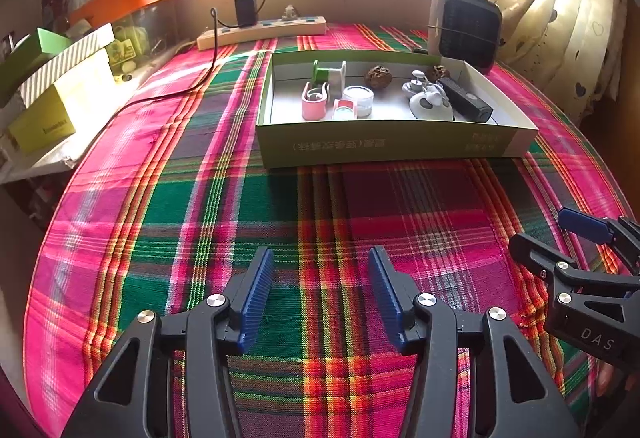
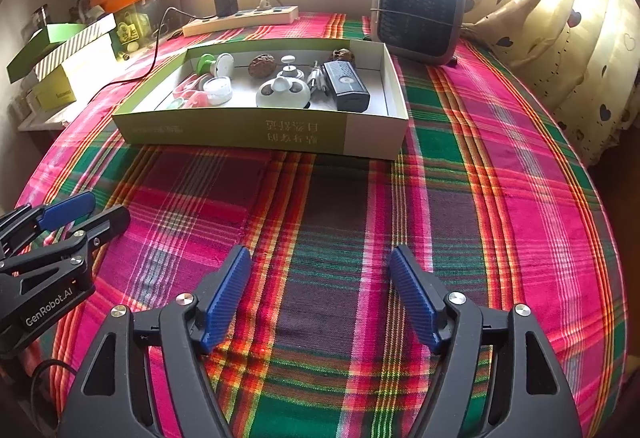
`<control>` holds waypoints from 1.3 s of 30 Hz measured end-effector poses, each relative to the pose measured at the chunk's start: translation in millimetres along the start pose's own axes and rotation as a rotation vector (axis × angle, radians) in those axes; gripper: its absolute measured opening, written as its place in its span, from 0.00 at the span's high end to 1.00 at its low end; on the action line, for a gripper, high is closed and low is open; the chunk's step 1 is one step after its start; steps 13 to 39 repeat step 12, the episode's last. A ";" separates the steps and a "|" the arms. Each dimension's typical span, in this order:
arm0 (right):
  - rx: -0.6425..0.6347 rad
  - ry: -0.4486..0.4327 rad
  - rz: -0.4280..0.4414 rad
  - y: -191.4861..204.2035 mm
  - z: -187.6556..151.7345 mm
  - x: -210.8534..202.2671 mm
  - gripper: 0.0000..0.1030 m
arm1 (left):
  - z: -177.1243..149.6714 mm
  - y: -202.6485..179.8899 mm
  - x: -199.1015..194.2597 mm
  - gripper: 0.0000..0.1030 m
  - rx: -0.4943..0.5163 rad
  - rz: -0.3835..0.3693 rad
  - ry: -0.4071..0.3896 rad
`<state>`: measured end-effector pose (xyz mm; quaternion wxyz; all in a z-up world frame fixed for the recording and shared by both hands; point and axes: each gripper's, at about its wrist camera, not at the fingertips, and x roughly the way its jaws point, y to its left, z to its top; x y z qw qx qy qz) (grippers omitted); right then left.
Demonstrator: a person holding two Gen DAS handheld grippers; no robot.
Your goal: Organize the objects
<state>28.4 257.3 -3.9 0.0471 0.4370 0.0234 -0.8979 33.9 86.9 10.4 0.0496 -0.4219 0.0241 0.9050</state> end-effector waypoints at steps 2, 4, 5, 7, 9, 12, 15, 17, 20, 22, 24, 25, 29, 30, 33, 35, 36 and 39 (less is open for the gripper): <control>0.002 0.001 -0.001 -0.3 -0.1 0.1 0.28 | -0.1 -0.4 -0.1 0.53 0.001 0.002 0.000; 0.002 0.001 -0.001 -0.7 0.0 0.3 0.28 | -0.1 0.0 -0.2 0.53 0.001 0.002 0.000; 0.002 0.001 -0.001 -0.6 0.0 0.2 0.28 | -0.1 0.1 -0.2 0.53 0.002 0.002 0.000; 0.002 0.001 -0.001 -0.5 0.0 0.2 0.28 | -0.1 0.2 -0.3 0.53 0.001 0.001 0.000; 0.002 0.001 -0.001 -0.3 0.0 0.2 0.27 | -0.1 0.2 -0.3 0.53 0.001 0.001 0.000; 0.002 0.001 -0.001 -0.8 0.0 0.2 0.27 | -0.1 0.2 -0.3 0.53 0.001 0.002 0.000; 0.002 0.001 -0.001 -0.8 0.0 0.2 0.27 | -0.1 0.2 -0.3 0.53 0.001 0.002 0.000; 0.002 0.001 -0.001 -0.8 0.0 0.2 0.27 | -0.1 0.2 -0.3 0.53 0.001 0.002 0.000; 0.002 0.001 -0.001 -0.8 0.0 0.2 0.27 | -0.1 0.2 -0.3 0.53 0.001 0.002 0.000; 0.002 0.001 -0.001 -0.8 0.0 0.2 0.27 | -0.1 0.2 -0.3 0.53 0.001 0.002 0.000; 0.002 0.001 -0.001 -0.8 0.0 0.2 0.27 | -0.1 0.2 -0.3 0.53 0.001 0.002 0.000; 0.002 0.001 -0.001 -0.8 0.0 0.2 0.27 | -0.1 0.2 -0.3 0.53 0.001 0.002 0.000; 0.002 0.001 -0.001 -0.8 0.0 0.2 0.27 | -0.1 0.2 -0.3 0.53 0.001 0.002 0.000; 0.002 0.001 -0.001 -0.8 0.0 0.2 0.27 | -0.1 0.2 -0.3 0.53 0.001 0.002 0.000; 0.002 0.001 -0.001 -0.8 0.0 0.2 0.27 | -0.1 0.2 -0.3 0.53 0.001 0.002 0.000; 0.002 0.001 -0.001 -0.8 0.0 0.2 0.27 | -0.1 0.2 -0.3 0.53 0.001 0.002 0.000; 0.002 0.001 -0.001 -0.8 0.0 0.2 0.27 | -0.1 0.2 -0.3 0.53 0.001 0.002 0.000; 0.002 0.001 -0.001 -0.8 0.0 0.2 0.27 | -0.1 0.2 -0.3 0.53 0.001 0.002 0.000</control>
